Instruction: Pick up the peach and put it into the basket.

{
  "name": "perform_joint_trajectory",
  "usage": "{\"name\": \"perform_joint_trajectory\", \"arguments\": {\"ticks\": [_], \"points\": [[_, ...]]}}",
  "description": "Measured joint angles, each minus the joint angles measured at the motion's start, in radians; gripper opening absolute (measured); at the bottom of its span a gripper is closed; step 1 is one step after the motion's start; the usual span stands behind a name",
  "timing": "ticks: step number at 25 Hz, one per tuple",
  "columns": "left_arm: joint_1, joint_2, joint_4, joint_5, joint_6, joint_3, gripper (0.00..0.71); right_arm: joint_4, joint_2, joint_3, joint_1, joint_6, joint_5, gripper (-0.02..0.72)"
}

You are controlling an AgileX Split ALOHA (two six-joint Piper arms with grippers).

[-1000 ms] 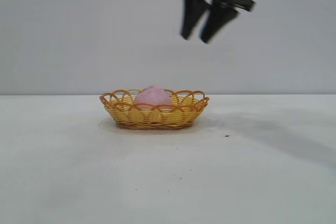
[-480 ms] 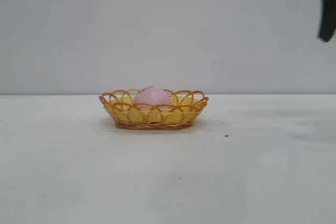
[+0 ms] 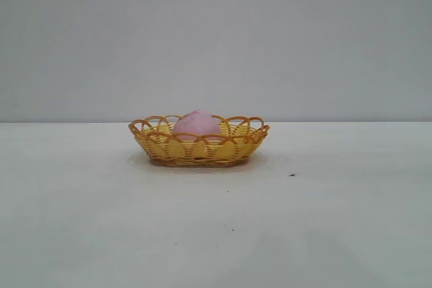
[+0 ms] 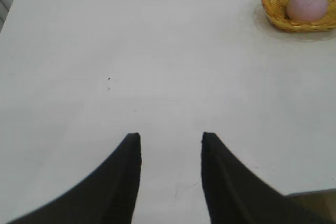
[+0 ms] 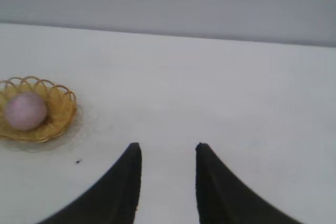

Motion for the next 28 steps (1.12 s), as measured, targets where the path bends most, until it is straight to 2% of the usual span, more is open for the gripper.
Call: {"name": "perform_joint_trajectory", "arguments": {"ticks": [3,5,10,15,28], "points": [[0.0,0.0,0.0,0.0,0.0,0.0,0.231,-0.024,-0.093,0.002,0.0,0.017,0.162,0.251],[0.0,0.0,0.0,0.0,0.0,0.0,0.231,-0.035,-0.161,0.008,0.0,0.023,0.21,0.251],[0.0,0.0,0.0,0.0,0.002,0.0,0.231,-0.037,-0.303,0.073,0.0,0.025,0.212,0.251],[0.001,0.0,0.0,0.0,0.002,0.0,0.231,-0.019,-0.309,0.11,0.0,0.025,0.146,0.251],[0.001,0.0,0.0,0.0,0.002,0.0,0.231,-0.014,-0.309,0.122,0.0,0.025,0.146,0.251]]}}
